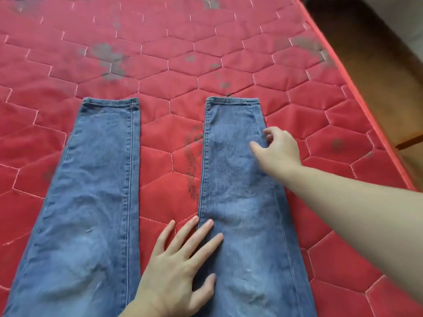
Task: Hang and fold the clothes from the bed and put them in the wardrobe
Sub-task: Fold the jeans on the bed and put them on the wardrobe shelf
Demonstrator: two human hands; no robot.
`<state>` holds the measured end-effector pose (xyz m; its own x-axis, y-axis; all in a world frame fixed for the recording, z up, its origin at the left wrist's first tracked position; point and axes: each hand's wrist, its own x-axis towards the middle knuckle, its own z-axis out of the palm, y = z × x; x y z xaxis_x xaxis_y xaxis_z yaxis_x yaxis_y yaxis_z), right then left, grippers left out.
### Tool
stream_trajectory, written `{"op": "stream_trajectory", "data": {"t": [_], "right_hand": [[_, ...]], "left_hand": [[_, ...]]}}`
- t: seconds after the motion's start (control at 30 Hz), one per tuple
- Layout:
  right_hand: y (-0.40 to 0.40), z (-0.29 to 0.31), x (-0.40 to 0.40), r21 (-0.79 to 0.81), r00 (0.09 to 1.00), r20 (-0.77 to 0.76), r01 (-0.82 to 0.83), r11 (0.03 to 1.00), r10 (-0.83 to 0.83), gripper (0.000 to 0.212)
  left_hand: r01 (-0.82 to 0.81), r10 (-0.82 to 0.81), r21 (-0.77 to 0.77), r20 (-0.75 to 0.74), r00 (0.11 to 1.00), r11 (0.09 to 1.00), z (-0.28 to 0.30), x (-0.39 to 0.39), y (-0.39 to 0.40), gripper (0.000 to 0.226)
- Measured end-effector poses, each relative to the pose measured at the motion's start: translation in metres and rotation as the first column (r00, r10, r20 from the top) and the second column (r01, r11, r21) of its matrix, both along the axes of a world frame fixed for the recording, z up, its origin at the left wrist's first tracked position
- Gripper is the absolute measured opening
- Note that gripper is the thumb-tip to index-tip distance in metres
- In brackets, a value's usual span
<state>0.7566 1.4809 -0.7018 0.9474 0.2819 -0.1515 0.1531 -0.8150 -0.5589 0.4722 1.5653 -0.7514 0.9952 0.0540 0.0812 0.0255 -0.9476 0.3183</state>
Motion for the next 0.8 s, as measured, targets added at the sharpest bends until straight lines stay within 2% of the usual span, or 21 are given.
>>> {"op": "stream_trajectory", "data": {"t": [0.1, 0.17, 0.23, 0.3, 0.37, 0.43, 0.5, 0.53, 0.6, 0.7, 0.73, 0.8], "right_hand": [[0.025, 0.008, 0.033, 0.045, 0.981, -0.069, 0.182, 0.982, -0.179, 0.051], [0.035, 0.013, 0.043, 0.137, 0.947, -0.201, 0.279, 0.95, -0.249, 0.025], [0.041, 0.014, 0.041, 0.207, 0.927, -0.301, 0.293, 0.933, -0.224, 0.011], [0.039, 0.019, 0.033, 0.27, 0.942, -0.278, 0.266, 0.925, -0.19, 0.009], [0.034, 0.03, 0.017, 0.338, 0.969, -0.202, 0.202, 0.919, -0.139, 0.014], [0.022, 0.043, -0.008, 0.396, 0.986, -0.157, 0.123, 0.91, -0.065, 0.005], [-0.001, 0.051, -0.044, 0.422, 0.993, -0.106, 0.002, 0.907, 0.047, 0.005], [-0.018, 0.053, -0.064, 0.392, 0.992, -0.055, -0.086, 0.916, 0.117, 0.006], [-0.059, 0.051, -0.109, 0.228, 0.955, 0.062, -0.295, 0.928, 0.289, 0.015], [-0.126, 0.036, -0.177, 0.052, 0.831, 0.066, -0.555, 0.83, 0.552, 0.01], [-0.145, 0.029, -0.197, -0.003, 0.812, 0.029, -0.583, 0.813, 0.583, 0.004], [-0.175, 0.018, -0.232, -0.052, 0.835, -0.008, -0.549, 0.834, 0.55, 0.016]], "left_hand": [[-0.001, 0.001, -0.018, 0.029, 1.0, 1.0, -0.003, 0.003, 0.0, 0.079], [-0.003, 0.004, -0.025, 0.048, 0.999, 1.0, -0.003, 0.005, 0.0, 0.078], [-0.004, 0.005, -0.02, 0.042, 0.999, 1.0, -0.002, 0.003, 0.002, 0.076], [-0.007, 0.008, -0.03, 0.022, 1.0, 1.0, 0.002, 0.003, 0.002, 0.074], [-0.009, 0.009, -0.023, -0.006, 1.0, 1.0, 0.005, 0.003, 0.001, 0.072], [-0.019, 0.019, -0.001, -0.029, 0.999, 1.0, 0.004, 0.002, 0.002, 0.069], [-0.028, 0.027, -0.011, -0.078, 0.997, 1.0, 0.007, 0.001, 0.003, 0.067], [-0.038, 0.036, -0.019, -0.108, 0.993, 0.999, 0.009, 0.002, 0.003, 0.067], [-0.063, 0.061, -0.006, -0.184, 0.981, 0.998, 0.013, 0.003, -0.001, 0.067], [-0.191, 0.185, 0.003, -0.263, 0.947, 0.982, 0.015, -0.015, -0.022, 0.064], [-0.245, 0.228, -0.021, -0.294, 0.928, 0.969, 0.016, -0.029, -0.032, 0.065], [-0.326, 0.272, -0.105, -0.349, 0.897, 0.94, 0.024, -0.065, -0.055, 0.069]]}}
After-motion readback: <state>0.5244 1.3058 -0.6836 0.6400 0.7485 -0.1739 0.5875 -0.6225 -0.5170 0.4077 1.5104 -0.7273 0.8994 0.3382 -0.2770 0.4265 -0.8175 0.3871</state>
